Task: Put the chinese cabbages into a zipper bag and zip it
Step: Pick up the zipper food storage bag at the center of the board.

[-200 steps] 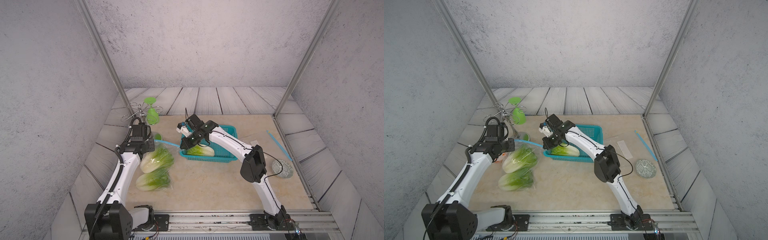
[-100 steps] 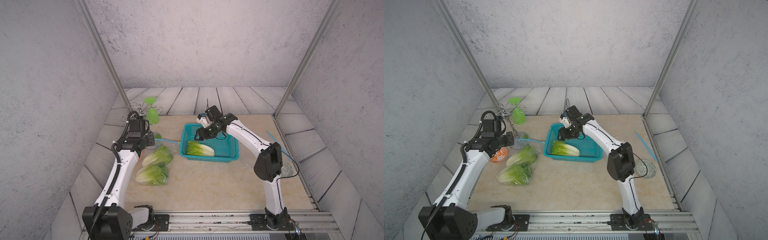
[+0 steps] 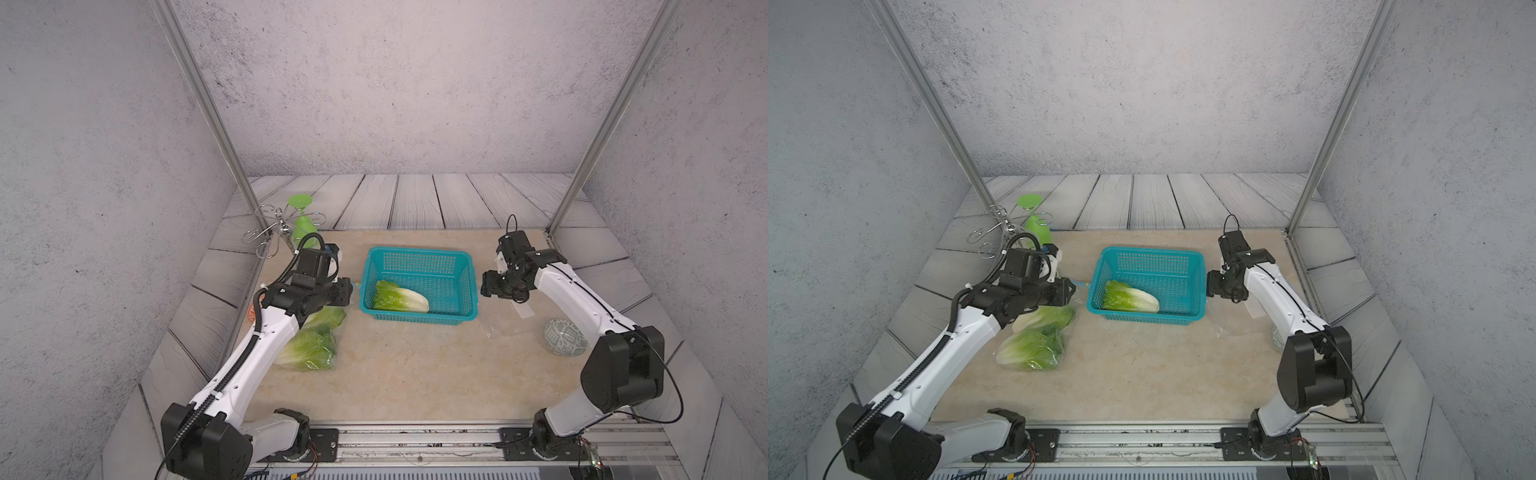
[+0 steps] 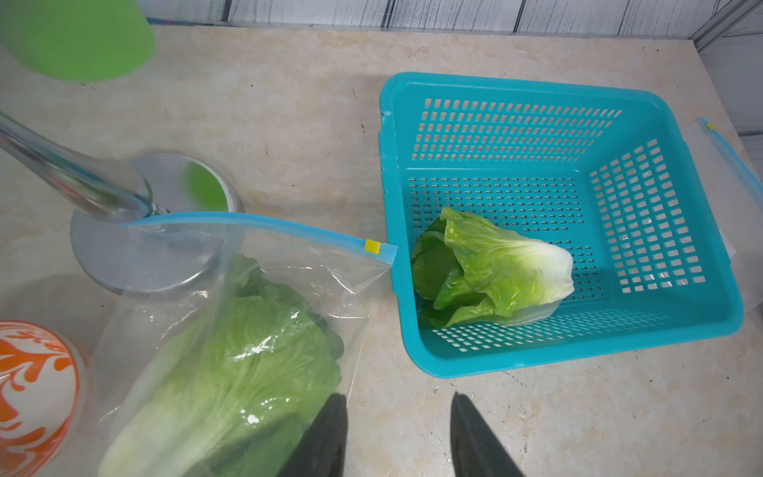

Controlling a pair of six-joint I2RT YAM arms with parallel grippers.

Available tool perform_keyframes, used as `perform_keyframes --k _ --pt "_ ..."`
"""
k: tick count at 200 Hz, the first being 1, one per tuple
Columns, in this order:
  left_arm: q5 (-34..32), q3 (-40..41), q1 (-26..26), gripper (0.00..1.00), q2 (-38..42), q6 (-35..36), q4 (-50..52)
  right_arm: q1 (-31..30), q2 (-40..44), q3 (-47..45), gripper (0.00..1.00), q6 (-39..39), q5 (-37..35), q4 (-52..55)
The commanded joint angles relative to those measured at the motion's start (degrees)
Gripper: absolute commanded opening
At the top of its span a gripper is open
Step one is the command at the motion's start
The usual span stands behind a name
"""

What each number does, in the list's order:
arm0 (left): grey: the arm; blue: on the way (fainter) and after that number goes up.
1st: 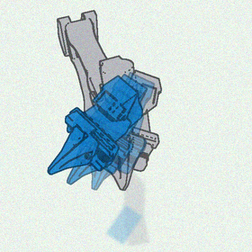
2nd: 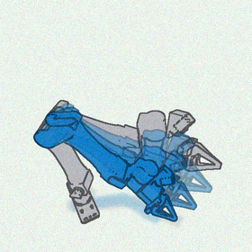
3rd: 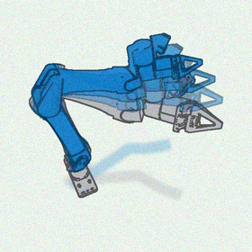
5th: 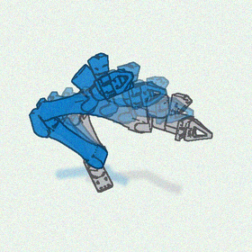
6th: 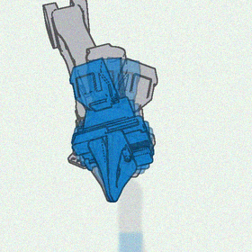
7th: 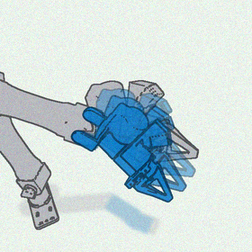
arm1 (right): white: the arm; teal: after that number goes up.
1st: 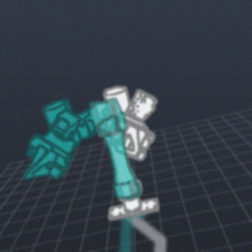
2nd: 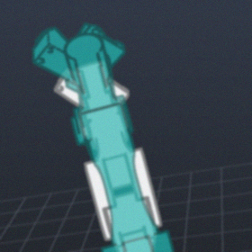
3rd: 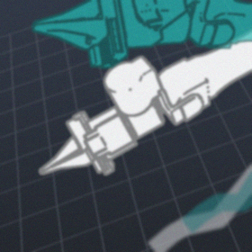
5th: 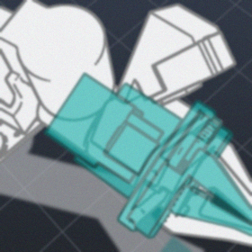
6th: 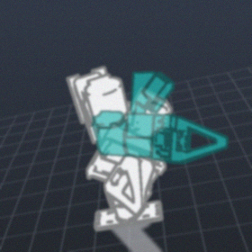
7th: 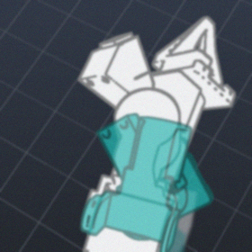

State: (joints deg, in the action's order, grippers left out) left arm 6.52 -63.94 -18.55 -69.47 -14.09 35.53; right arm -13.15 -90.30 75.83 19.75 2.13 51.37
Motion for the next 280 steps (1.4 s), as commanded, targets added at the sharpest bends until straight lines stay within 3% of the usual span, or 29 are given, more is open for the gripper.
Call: perform_keyframes --k 1,31,71,108,181,216,242,280 --pt "-1.3 1.5 -0.2 0.44 0.0 -1.5 -1.5 0.9 4.7 -2.4 0.68 1.8 -2.4 -0.4" --pt "-4.0 3.6 -0.1 0.44 0.0 -3.2 -2.0 3.9 5.8 -4.6 0.72 4.6 -3.9 -0.8" --pt "4.0 7.1 -0.2 0.43 0.2 -6.7 -5.3 12.3 7.4 -11.5 0.85 9.5 -3.2 -1.3" --pt "5.7 7.1 -1.9 0.42 -0.2 -7.3 -6.4 13.2 10.7 -20.0 0.85 14.7 0.6 -6.1" --pt "7.0 7.4 -6.2 0.41 -0.7 -9.5 -8.6 14.8 4.5 -27.0 0.85 30.7 8.6 -20.3" --pt "5.7 7.2 -6.2 0.41 0.1 -8.2 -7.9 15.1 1.7 -28.6 0.83 37.7 6.7 -25.9" --pt "6.1 7.0 -6.2 0.41 0.7 -8.6 -7.7 15.4 -0.2 -30.0 0.71 41.5 7.3 -30.5" --pt "5.4 7.0 -6.2 0.41 1.3 -8.2 -7.4 15.5 1.8 -32.7 0.26 43.7 5.4 -36.5"
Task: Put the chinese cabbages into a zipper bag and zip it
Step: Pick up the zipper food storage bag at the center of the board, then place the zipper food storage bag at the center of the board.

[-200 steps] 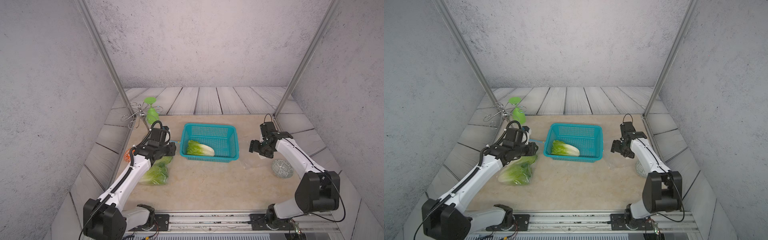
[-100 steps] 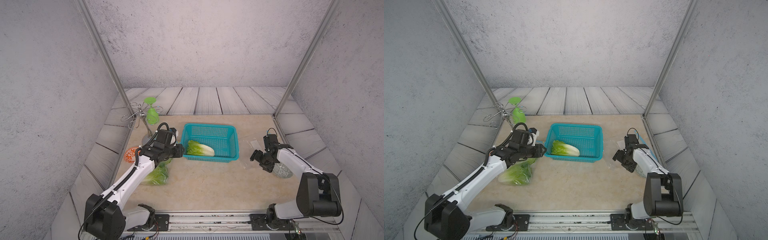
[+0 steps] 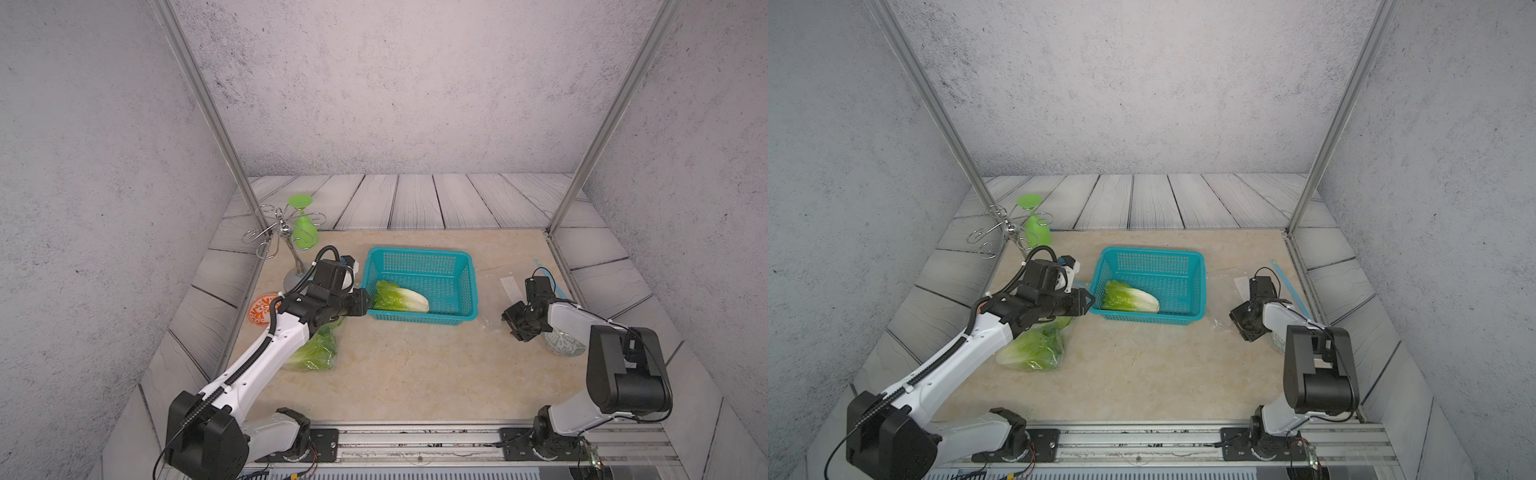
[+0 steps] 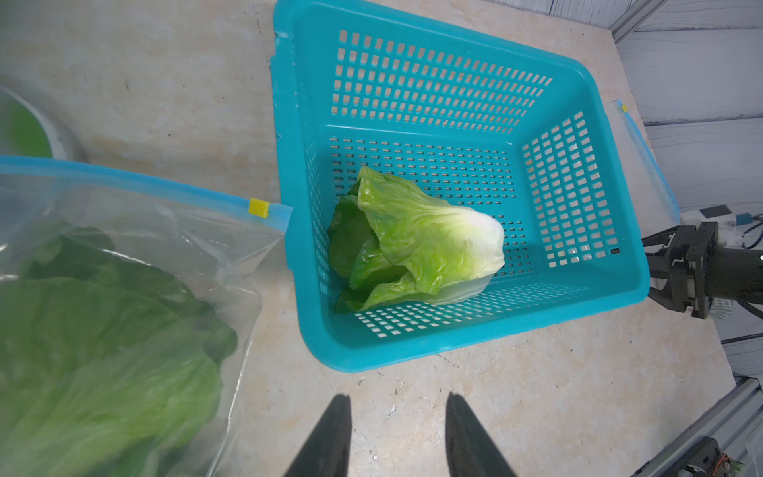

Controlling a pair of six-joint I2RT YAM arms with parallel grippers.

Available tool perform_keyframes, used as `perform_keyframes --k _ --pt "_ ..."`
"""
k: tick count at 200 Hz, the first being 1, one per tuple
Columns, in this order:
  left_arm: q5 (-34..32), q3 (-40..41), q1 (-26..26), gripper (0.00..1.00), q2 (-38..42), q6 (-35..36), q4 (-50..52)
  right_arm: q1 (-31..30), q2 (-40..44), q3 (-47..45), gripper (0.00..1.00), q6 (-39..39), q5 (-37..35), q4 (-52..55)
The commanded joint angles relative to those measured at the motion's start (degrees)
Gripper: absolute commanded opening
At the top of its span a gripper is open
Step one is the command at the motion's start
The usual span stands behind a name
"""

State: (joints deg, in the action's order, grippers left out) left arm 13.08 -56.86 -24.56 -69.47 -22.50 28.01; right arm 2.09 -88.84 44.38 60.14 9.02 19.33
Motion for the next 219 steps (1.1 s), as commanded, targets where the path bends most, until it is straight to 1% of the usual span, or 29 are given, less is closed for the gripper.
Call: perform_keyframes --k 1,15,32,47,57,71,84,90,98,107,118,127,141,150,166,172,180,193,204,219 --pt "-1.2 -0.1 -0.2 0.41 1.4 0.3 0.1 0.3 0.4 -1.3 0.25 3.2 -1.5 -4.5" --pt "-1.8 -0.2 -0.2 0.41 1.7 0.5 0.5 0.2 3.1 0.1 0.13 1.2 -1.6 -4.6" --pt "-2.6 -0.5 -0.2 0.41 2.0 0.8 0.6 0.1 7.3 6.1 0.05 -4.5 -3.1 -0.8" --pt "-3.4 -1.1 -0.2 0.41 2.3 0.9 0.8 0.0 10.4 13.9 0.00 -11.1 -4.7 5.3" --pt "-3.8 -2.0 -0.2 0.41 2.2 0.9 1.6 -0.6 12.1 19.4 0.00 -16.2 -5.8 9.4" --pt "-4.1 -3.3 -0.2 0.40 1.9 0.5 2.4 -2.3 13.6 26.5 0.00 -23.0 -5.3 13.0" --pt "-3.6 -3.9 -0.2 0.40 1.6 0.1 2.2 -5.8 13.2 33.8 0.00 -29.6 -3.5 16.3" --pt "-3.4 -4.2 -0.2 0.40 1.5 -0.1 1.8 -9.0 12.3 37.7 0.00 -33.1 -3.5 18.5" --pt "-3.4 -4.8 -0.2 0.40 1.3 0.0 1.8 -13.8 10.3 43.7 0.00 -37.6 -5.3 22.9" --pt "-4.3 -6.0 0.0 0.40 0.8 0.1 2.9 -18.6 7.6 49.6 0.00 -41.0 -5.8 27.8" --pt "-5.3 -7.8 1.1 0.40 0.6 -0.2 4.8 -22.4 5.7 53.1 0.00 -41.8 -0.4 29.9" --pt "-5.5 -8.6 2.7 0.40 1.0 -0.8 5.8 -24.9 6.0 53.0 0.00 -41.1 5.3 28.3" --pt "-5.7 -9.7 5.1 0.40 2.1 -1.0 7.5 -30.6 8.3 50.9 0.00 -42.4 10.2 23.1" --pt "-5.9 -9.8 6.0 0.40 2.8 -0.9 8.4 -33.6 9.5 49.2 0.00 -42.6 15.3 20.0" --pt "-5.7 -9.8 7.2 0.40 3.6 -0.6 9.5 -36.6 10.5 44.8 0.00 -39.5 24.1 15.2" --pt "-5.9 -9.8 7.7 0.40 3.8 -0.8 9.9 -37.2 10.9 42.2 0.00 -38.1 26.4 13.5" --pt "-6.2 -9.7 8.3 0.40 4.1 -0.9 10.3 -37.8 12.1 37.7 0.00 -35.9 27.1 10.9" --pt "-6.5 -9.7 9.1 0.40 4.7 -0.6 10.9 -37.9 15.1 27.8 0.00 -30.7 26.5 5.3" --pt "-6.4 -10.1 9.3 0.41 5.0 -0.4 11.6 -37.9 16.7 20.7 0.00 -27.9 26.4 3.9" --pt "-4.4 -10.4 9.3 0.43 5.2 0.0 11.4 -38.1 18.3 11.3 0.00 -23.7 25.8 2.3"
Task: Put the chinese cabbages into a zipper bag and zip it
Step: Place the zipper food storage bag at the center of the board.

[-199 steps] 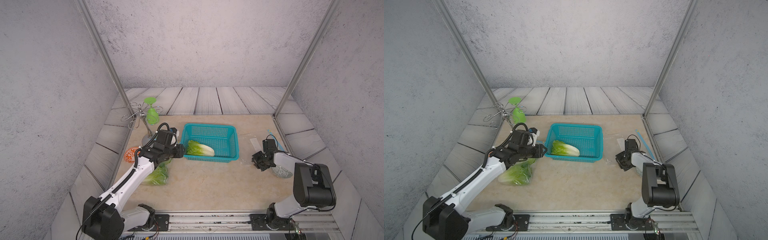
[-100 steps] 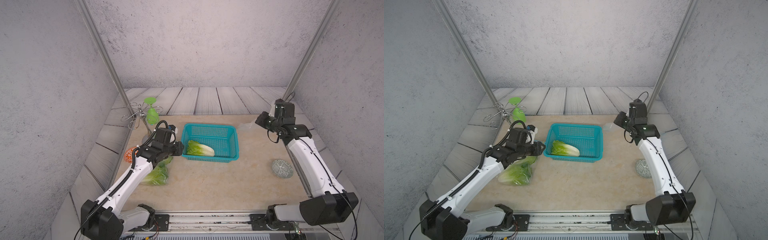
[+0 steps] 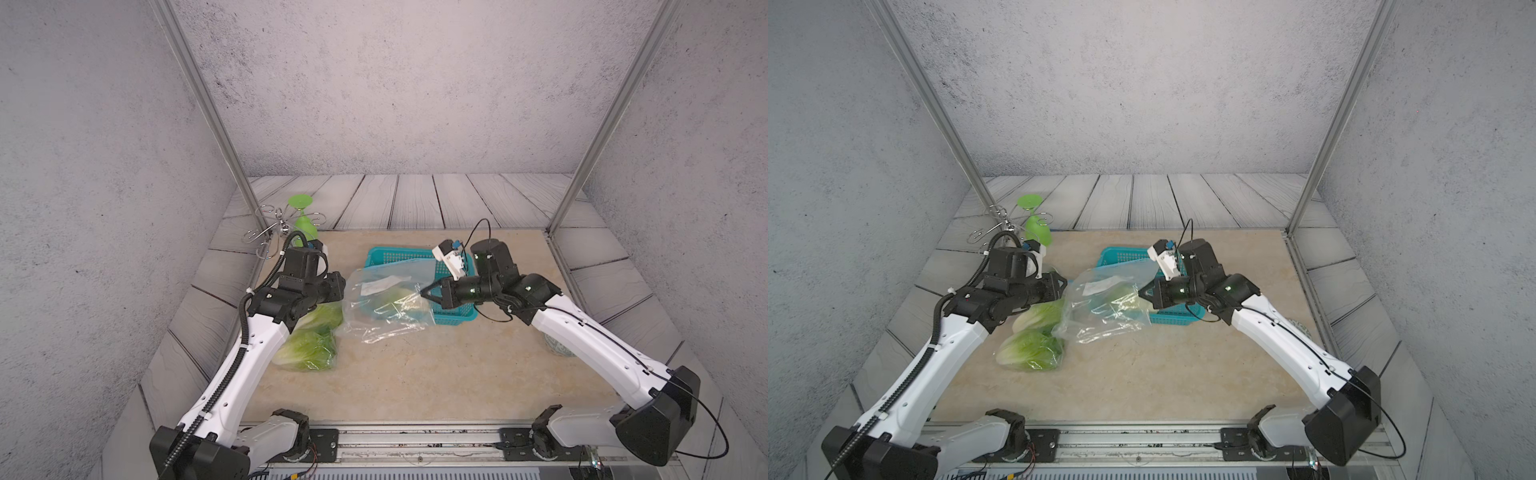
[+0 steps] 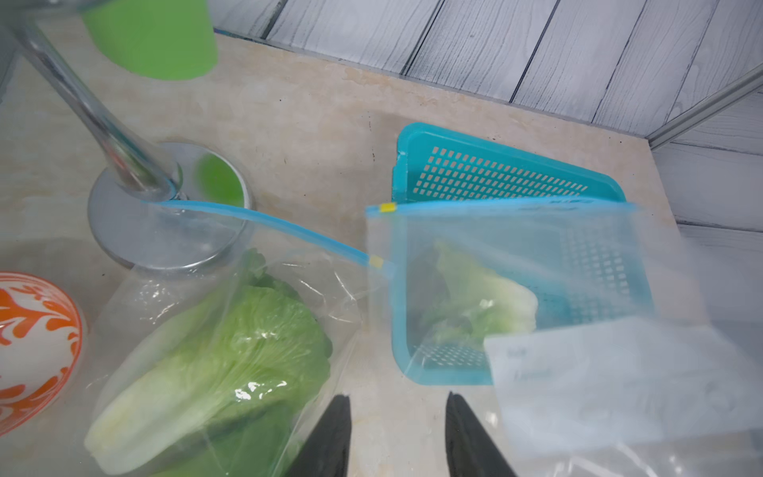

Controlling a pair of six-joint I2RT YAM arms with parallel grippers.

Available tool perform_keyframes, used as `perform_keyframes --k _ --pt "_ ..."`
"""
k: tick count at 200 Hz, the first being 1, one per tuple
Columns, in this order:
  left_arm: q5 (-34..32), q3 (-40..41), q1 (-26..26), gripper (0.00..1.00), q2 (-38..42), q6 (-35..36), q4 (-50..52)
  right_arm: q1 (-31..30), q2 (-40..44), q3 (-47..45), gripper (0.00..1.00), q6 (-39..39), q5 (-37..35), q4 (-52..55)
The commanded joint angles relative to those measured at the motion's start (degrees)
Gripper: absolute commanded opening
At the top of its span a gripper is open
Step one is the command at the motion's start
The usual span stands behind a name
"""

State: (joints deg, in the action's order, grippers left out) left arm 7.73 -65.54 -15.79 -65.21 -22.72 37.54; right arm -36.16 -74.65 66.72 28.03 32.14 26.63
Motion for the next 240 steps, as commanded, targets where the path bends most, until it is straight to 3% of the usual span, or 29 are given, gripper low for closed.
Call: perform_keyframes --k 1,26,49,60,76,88,123,153,170,204,240 --pt "1.2 -1.7 0.5 0.43 1.0 0.2 1.9 0.1 4.2 -11.8 0.00 8.8 2.6 -5.2" --pt "5.8 -0.1 -1.9 0.44 -0.6 -0.7 -1.8 0.1 4.4 -21.9 0.00 12.7 -0.2 -7.1" --pt "7.3 1.2 -4.8 0.46 -3.0 -2.1 -3.3 0.1 2.1 -22.3 0.09 12.4 -1.3 -6.2" --pt "7.9 1.8 -5.0 0.46 -3.6 -2.3 -3.2 0.1 1.1 -21.0 0.21 11.7 -1.5 -4.6" --pt "7.1 2.1 -4.9 0.48 -3.5 -0.4 -1.2 0.2 -0.5 -17.6 0.43 8.5 -1.1 0.9" --pt "7.1 2.3 -4.8 0.48 -3.5 1.3 0.6 0.3 -1.2 -13.5 0.53 3.2 -3.9 8.0" --pt "10.6 7.2 -4.8 0.48 -2.0 -1.1 -1.6 1.7 -2.8 -1.5 0.70 -8.3 -16.0 21.9" --pt "12.1 10.9 -5.0 0.47 -1.6 -4.8 -5.5 3.0 -14.1 9.8 0.81 -13.4 -14.8 24.3" --pt "11.2 10.6 -5.1 0.46 -1.5 -4.3 -4.7 4.5 -21.2 15.6 0.84 -13.2 -12.9 23.4" --pt "9.9 10.3 -5.2 0.46 -0.7 -2.3 -3.0 9.3 -29.0 20.5 0.84 -9.6 -0.8 17.2" --pt "10.4 10.8 -5.4 0.46 -0.9 -2.4 -3.6 9.9 -36.3 25.6 0.78 -8.9 1.7 19.8"
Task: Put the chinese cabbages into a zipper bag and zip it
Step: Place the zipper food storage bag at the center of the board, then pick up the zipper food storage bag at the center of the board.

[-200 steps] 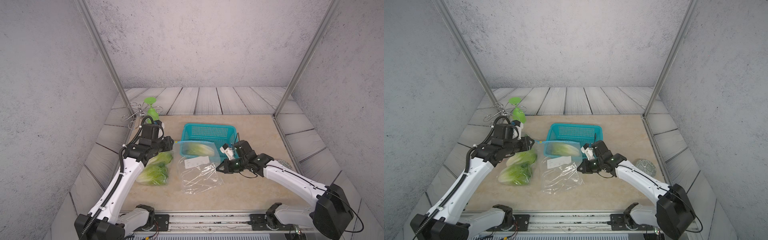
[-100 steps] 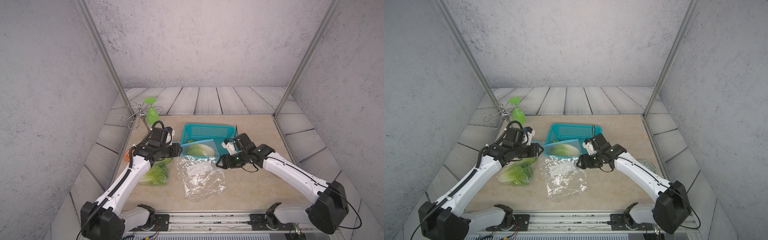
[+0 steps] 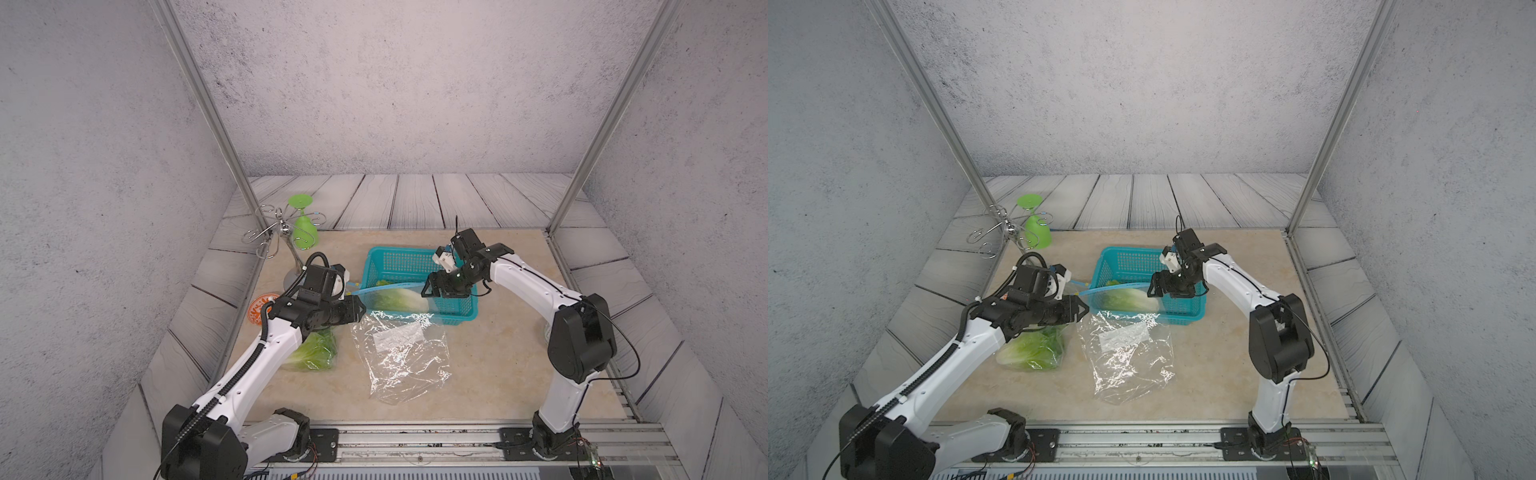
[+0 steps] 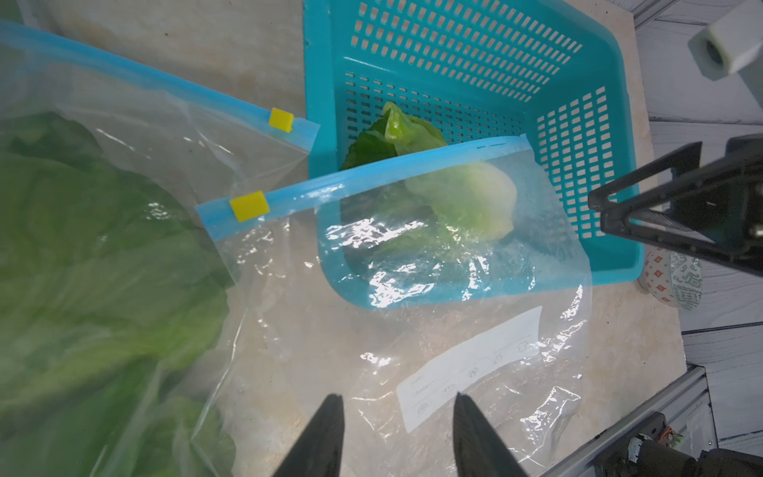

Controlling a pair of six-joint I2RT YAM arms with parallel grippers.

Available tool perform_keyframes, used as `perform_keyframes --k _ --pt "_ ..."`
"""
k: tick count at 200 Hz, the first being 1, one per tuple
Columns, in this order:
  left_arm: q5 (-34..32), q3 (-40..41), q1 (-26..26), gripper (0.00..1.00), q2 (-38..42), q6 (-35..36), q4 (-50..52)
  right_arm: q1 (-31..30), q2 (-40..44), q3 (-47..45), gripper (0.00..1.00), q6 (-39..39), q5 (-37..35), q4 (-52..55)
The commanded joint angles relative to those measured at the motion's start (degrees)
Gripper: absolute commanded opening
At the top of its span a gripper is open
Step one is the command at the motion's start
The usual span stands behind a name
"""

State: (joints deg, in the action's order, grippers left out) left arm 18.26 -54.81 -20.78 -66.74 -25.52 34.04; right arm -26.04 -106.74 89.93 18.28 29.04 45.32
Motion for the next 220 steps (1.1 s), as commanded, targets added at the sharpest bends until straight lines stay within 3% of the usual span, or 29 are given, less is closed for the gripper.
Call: perform_keyframes --k 1,114,181,220 --pt "-0.2 0.1 -0.4 0.46 0.6 0.3 -0.2 -0.3 -4.3 2.4 0.77 0.9 4.9 1.1" --pt "-0.2 0.5 -0.9 0.46 0.8 -0.3 -1.3 -0.3 -6.4 -0.8 0.57 3.8 10.5 -4.1" --pt "-0.2 0.6 -1.0 0.46 1.1 -0.4 -1.1 -0.3 -4.8 -1.3 0.23 4.3 11.6 -5.7" --pt "-0.1 0.4 -1.0 0.46 1.2 -0.8 -1.3 -0.3 -1.5 -2.1 0.09 5.4 12.0 -7.7"
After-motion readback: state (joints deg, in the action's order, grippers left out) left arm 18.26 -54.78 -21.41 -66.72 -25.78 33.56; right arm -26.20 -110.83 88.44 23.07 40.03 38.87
